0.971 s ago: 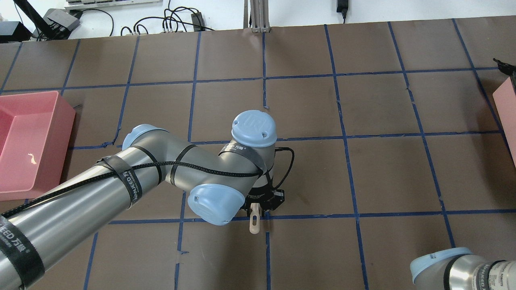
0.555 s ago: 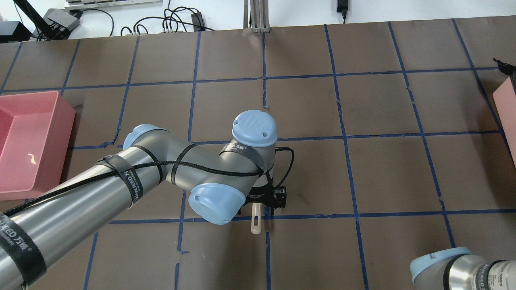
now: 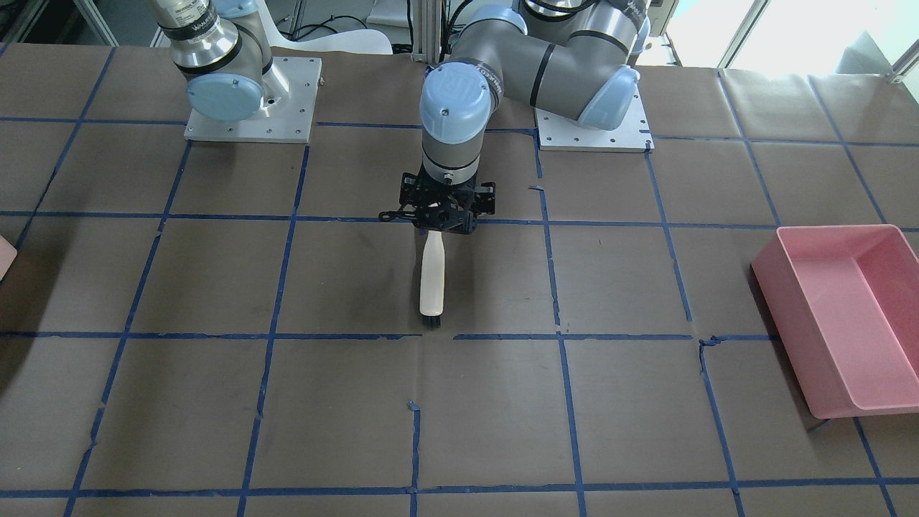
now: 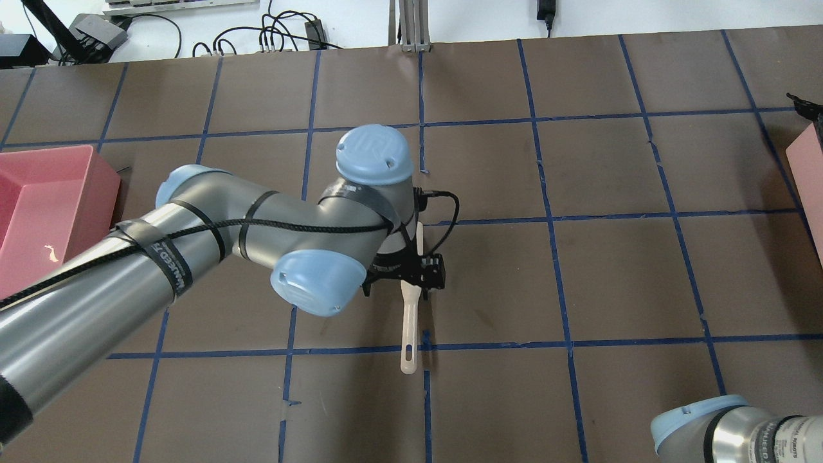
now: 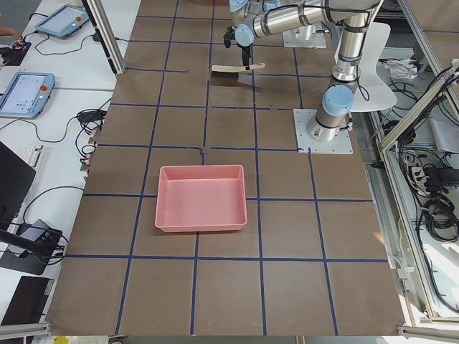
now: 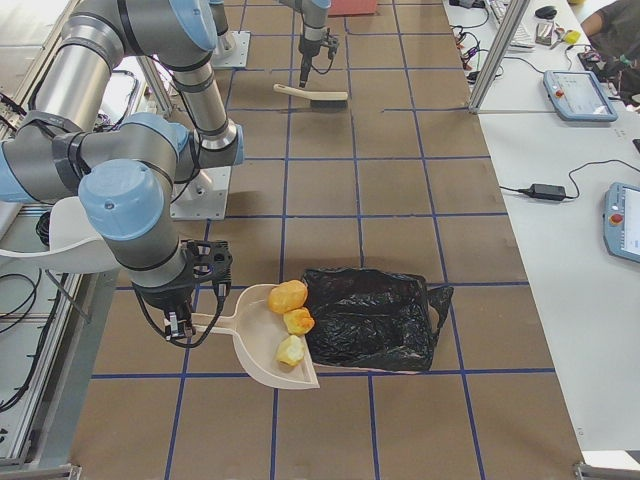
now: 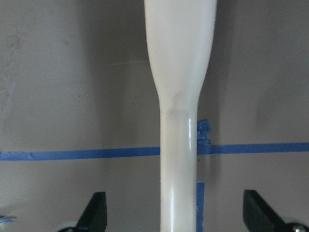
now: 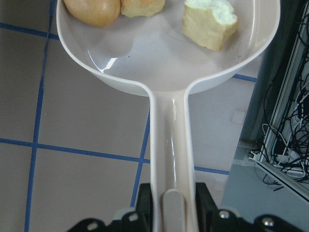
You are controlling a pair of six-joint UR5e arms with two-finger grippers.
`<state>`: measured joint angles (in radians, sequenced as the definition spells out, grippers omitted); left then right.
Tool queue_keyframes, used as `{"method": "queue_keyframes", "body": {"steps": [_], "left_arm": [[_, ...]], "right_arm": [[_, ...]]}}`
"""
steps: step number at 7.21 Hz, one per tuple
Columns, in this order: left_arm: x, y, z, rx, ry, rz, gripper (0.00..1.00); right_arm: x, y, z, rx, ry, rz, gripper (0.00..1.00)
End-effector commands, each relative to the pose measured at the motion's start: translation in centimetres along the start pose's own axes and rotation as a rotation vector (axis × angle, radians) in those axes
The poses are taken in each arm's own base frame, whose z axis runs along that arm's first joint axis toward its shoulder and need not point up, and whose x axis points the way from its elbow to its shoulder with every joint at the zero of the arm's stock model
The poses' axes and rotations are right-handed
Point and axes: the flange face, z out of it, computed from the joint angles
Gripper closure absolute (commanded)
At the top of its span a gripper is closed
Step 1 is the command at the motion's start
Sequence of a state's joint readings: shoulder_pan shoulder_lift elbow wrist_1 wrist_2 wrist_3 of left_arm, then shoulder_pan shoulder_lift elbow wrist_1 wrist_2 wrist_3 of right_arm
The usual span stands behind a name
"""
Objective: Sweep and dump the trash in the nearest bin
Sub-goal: 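Release the brush on the table and raise the left gripper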
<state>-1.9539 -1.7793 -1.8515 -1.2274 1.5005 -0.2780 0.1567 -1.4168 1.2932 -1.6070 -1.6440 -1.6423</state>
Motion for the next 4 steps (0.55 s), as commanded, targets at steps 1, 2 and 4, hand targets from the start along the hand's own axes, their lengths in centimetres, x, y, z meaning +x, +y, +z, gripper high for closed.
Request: {"method": "queue_keyframes", "body": {"steps": [1,2,4], "left_arm": [[-5.7,-5.8,-7.8,0.104,0.038,-0.011,0.0],[-8.1,-7.4,-10.6,0.102,0.039,0.02,0.0],[-13.7,-9.6,-15.5,0.131,0.047,-0.048,0.0]], "right_arm": [[0.1,-0.3,-0.5,-0.03,0.009,-0.011,0.91],[0.0,-0.9,-0.6,-0.035,0.015,-0.02,0.91],[-0.1,-2.0,-0.8,-0.078,0.024,-0.047,0.91]]}}
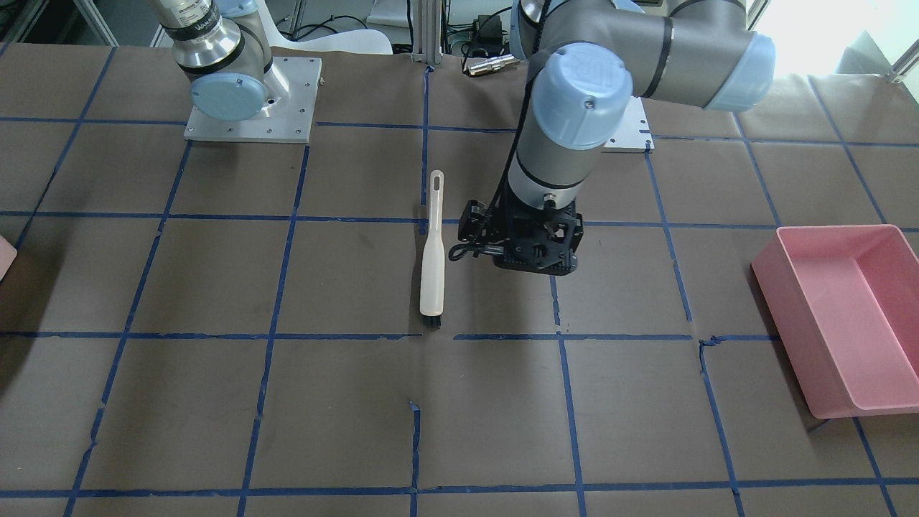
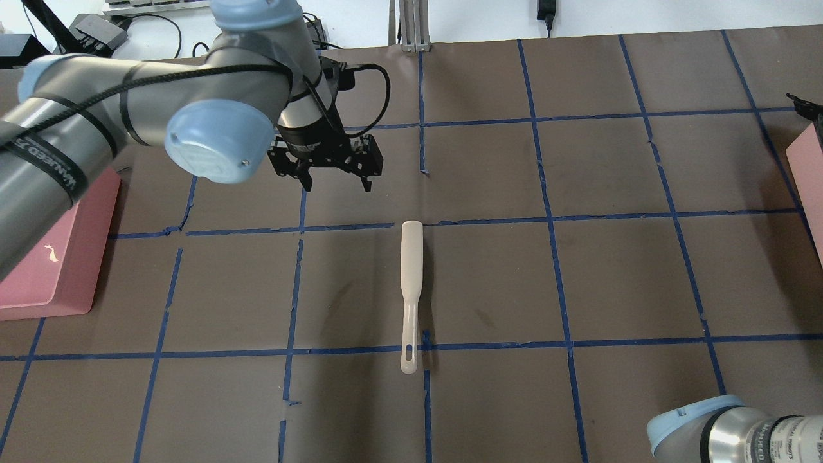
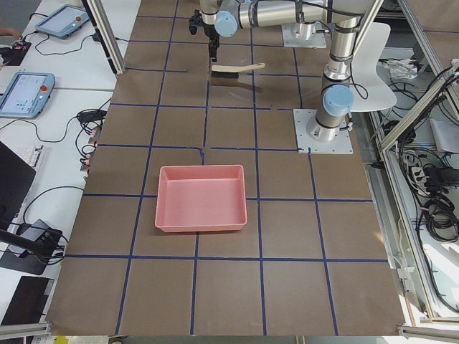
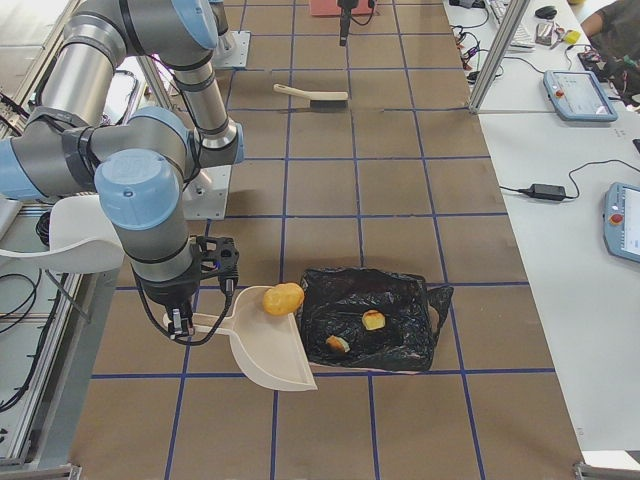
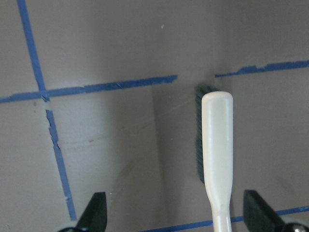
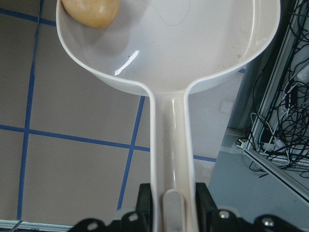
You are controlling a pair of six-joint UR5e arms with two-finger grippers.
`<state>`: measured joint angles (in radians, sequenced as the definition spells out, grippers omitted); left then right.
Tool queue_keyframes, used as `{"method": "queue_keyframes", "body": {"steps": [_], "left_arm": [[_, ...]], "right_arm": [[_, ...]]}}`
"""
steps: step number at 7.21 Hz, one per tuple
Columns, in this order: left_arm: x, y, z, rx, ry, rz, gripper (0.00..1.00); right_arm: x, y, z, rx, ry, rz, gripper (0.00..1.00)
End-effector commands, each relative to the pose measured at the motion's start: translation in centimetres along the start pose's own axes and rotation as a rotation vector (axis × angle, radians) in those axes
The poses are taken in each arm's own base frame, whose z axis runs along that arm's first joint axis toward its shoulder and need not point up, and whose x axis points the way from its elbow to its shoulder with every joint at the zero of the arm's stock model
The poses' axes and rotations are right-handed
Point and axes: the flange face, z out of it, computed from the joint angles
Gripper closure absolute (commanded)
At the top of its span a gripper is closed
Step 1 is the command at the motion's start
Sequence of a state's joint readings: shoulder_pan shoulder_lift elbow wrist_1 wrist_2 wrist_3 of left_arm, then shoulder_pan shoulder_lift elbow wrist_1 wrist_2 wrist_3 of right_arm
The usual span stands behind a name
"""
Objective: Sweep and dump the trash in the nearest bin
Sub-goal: 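Release the brush on the table and raise the left gripper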
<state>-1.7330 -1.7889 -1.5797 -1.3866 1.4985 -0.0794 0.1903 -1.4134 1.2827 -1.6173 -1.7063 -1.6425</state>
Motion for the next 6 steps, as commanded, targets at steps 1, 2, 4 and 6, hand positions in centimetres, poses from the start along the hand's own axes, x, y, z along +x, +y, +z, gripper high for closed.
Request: {"method": "queue_keyframes", "body": {"steps": [1,2,4,6], "left_arm": [[-4.3,-2.0,-5.2,0.02,-0.04,-0.042,0.0],[-4.4,-1.7,-6.3,-0.051,-0.049,-0.047,0.0],[-2.7,-0.3,-8.4,-0.08,-0.032,-0.025,0.0],[-2.9,0.0,-7.8,-0.088,-0.032,0.039,0.0]], "right_arm": [[0.4,-0.9,0.1,-0.034,0.018,-0.031,0.91],[1.1,-0.9,0.2,-0.038,0.053,-0.033,0.91],[1.3,-2.3,-1.9,-0.051,0.103,-0.055,0.91],[1.1,-2.8,-2.1,-0.05,0.096,-0.063,0.91]]}}
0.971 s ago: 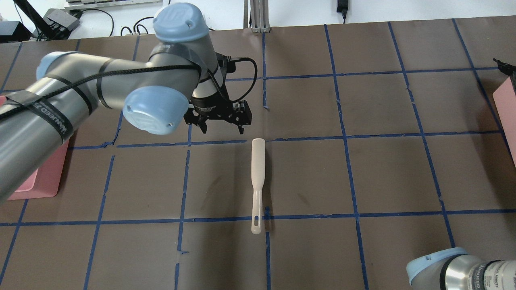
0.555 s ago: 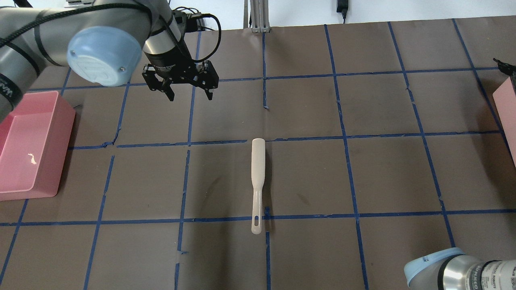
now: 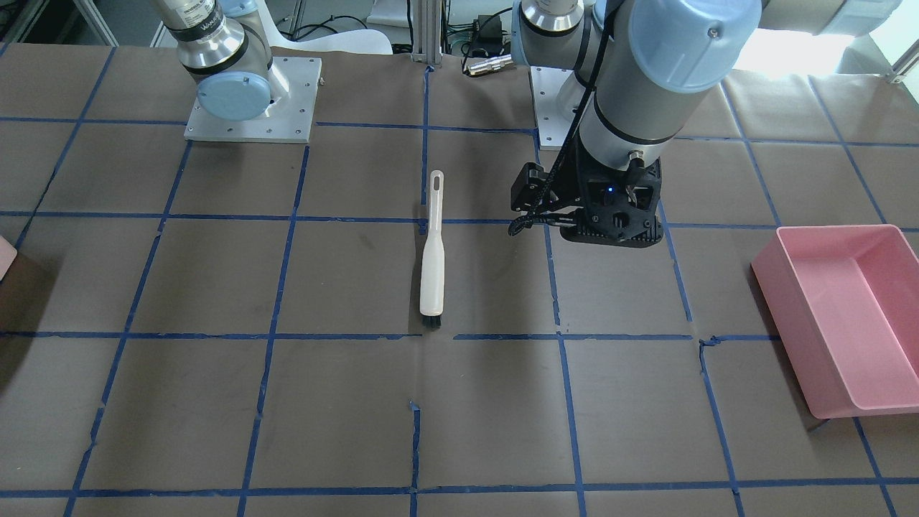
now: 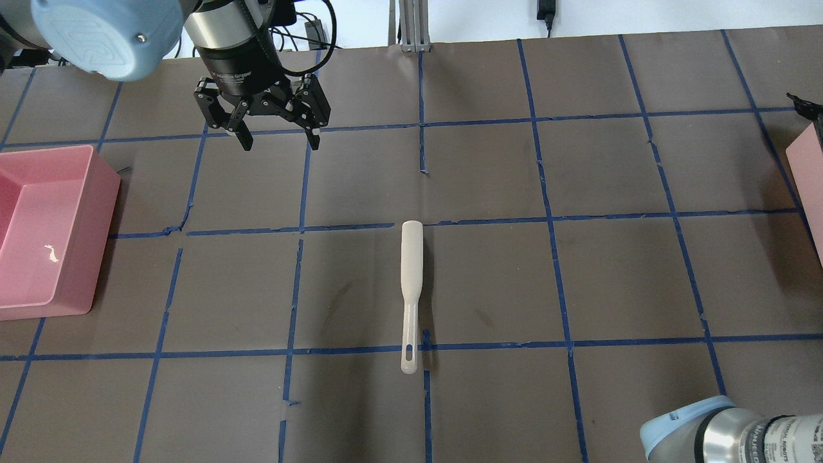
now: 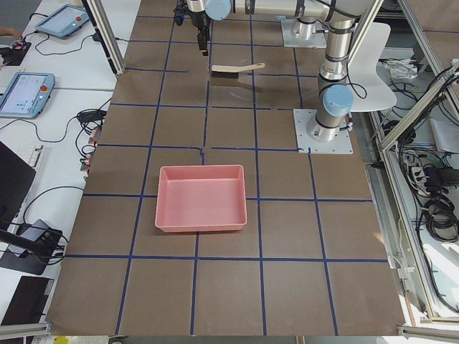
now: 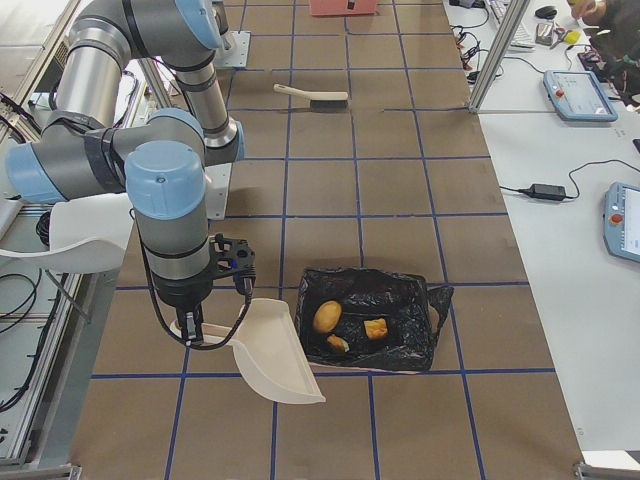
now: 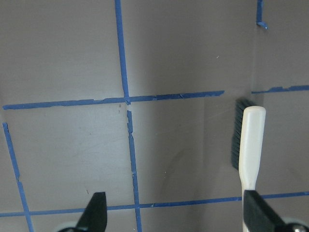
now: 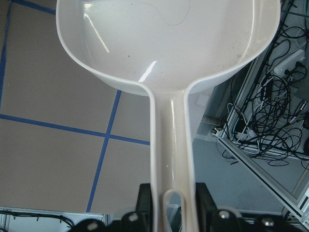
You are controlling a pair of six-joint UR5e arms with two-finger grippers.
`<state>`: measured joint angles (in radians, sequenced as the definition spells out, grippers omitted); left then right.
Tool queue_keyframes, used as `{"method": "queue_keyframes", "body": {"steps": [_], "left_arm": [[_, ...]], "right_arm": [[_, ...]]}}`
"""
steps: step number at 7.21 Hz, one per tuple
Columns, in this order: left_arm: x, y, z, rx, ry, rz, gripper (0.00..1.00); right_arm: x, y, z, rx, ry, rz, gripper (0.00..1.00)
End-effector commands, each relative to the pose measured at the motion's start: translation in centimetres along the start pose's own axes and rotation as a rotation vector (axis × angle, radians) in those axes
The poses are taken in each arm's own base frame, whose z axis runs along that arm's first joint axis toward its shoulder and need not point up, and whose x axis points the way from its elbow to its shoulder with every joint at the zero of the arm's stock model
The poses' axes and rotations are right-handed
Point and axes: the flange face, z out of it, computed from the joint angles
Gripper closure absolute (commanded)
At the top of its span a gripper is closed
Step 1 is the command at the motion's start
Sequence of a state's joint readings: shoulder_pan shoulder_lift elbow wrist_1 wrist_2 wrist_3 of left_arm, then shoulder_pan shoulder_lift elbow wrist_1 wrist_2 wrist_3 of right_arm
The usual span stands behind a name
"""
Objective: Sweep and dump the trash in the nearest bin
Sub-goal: 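Release the brush on the table and raise the left gripper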
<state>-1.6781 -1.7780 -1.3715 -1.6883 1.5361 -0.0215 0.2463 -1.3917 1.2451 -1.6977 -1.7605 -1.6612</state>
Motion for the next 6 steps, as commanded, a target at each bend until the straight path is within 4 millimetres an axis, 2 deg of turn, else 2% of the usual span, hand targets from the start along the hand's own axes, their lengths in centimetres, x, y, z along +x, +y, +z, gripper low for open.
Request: {"method": "queue_keyframes", "body": {"steps": [1,2,3,4,6], "left_arm": [[-0.3,0.1,0.1,0.0,0.003,0.042,0.0],[-0.6,-0.7,-0.1,0.049,-0.005,0.043,0.0],[-0.8,-0.7,-0.7,0.081,-0.011,0.042,0.0],[-1.1,-0.7,-0.6,0.076,-0.044,0.041,0.0],[-1.3,-0.7,-0.7,0.078,-0.071,0.032,0.0]], "right_arm": [[-0.8,-0.7,0.7,0.008,-0.058,-0.003,0.91],[-1.6,-1.3,1.1,0.03,-0.098,0.047,0.92],[-2.8,-3.0,0.9,0.119,-0.149,0.085,0.92],[-4.1,-4.3,-0.2,0.136,-0.173,0.138,0.92],[-7.5,-9.9,-0.7,0.225,-0.263,0.172,0.92]]}}
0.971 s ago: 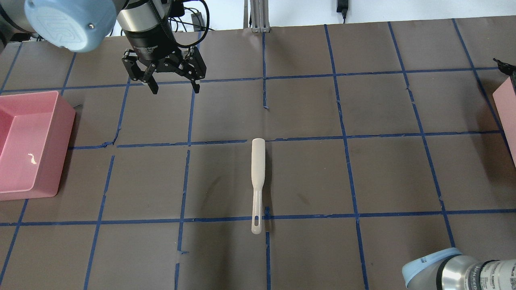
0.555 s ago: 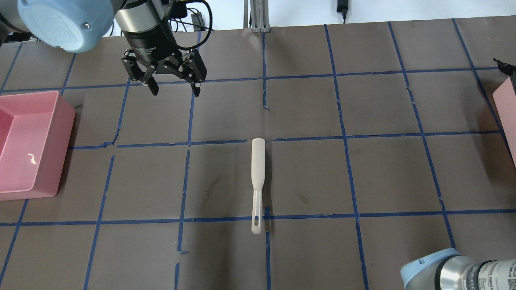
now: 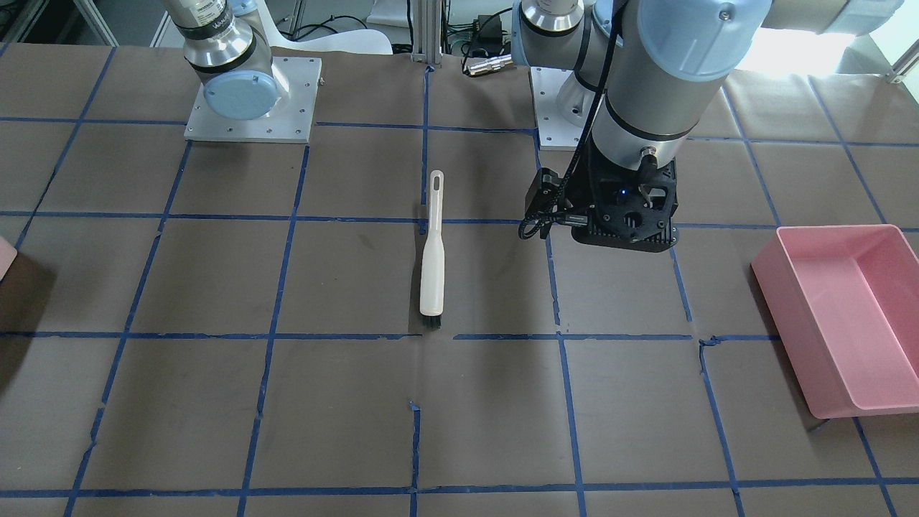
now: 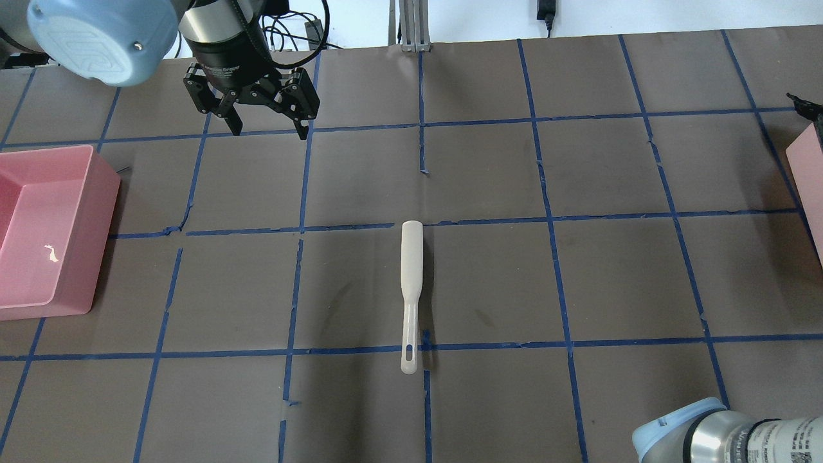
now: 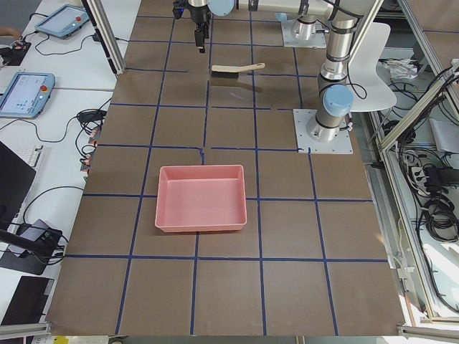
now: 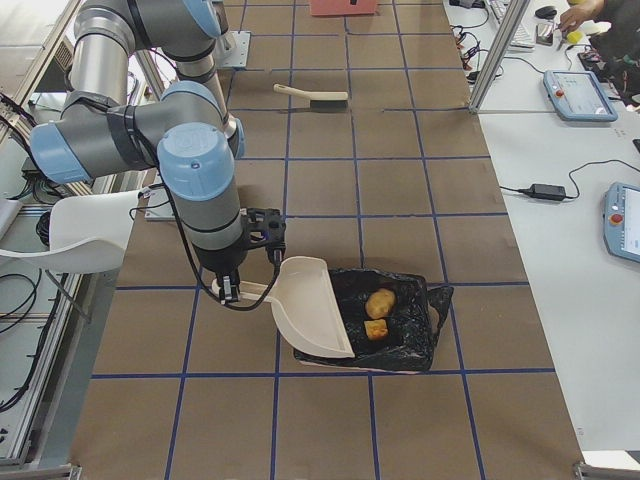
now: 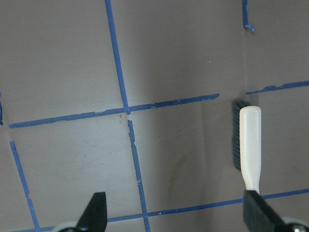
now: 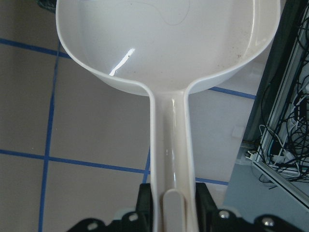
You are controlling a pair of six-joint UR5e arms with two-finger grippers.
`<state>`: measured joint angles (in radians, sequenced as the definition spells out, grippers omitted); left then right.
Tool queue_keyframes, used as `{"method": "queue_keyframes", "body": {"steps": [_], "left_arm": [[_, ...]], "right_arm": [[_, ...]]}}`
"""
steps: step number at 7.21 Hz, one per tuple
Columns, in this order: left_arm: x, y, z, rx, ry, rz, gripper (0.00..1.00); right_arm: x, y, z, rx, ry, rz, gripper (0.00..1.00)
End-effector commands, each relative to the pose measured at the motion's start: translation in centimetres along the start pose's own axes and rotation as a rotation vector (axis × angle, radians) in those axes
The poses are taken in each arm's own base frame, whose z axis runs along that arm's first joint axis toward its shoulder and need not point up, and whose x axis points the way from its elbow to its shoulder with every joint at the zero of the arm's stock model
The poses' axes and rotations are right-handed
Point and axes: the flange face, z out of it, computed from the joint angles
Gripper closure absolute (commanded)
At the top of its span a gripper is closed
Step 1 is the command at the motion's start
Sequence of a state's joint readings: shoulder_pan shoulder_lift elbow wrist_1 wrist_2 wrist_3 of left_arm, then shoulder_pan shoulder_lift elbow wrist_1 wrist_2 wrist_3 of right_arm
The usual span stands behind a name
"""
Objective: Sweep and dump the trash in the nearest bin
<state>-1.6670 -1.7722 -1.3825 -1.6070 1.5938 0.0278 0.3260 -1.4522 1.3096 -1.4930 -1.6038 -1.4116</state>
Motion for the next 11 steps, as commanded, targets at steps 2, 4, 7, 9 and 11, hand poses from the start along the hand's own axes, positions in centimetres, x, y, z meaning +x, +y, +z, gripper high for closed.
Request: {"method": "queue_keyframes", "body": {"steps": [2,4,7,9,11], "left_arm": [[-0.1,0.0,-0.1,0.003,-0.014,-0.009,0.0],[-0.1,0.1,-0.1,0.001,-0.015,-0.009,0.0],[-0.1,0.1,-0.2,0.006,-0.012,-0.012,0.0],[0.0,0.1,-0.3,0.008,-0.011,-0.028,0.0],[0.0,0.1,-0.2,0.006,-0.011,-0.028,0.0]], "right_arm": [[-9.1,-9.1,1.8,0.084,-0.12,0.035,0.92],[-16.5,-14.2,2.9,0.101,-0.19,0.091,0.91],[-30.4,-24.1,4.4,0.106,-0.287,0.12,0.91],[-40.3,-28.5,5.1,0.1,-0.276,0.169,0.91],[-49.1,-32.0,8.3,0.113,-0.266,0.175,0.91]]}}
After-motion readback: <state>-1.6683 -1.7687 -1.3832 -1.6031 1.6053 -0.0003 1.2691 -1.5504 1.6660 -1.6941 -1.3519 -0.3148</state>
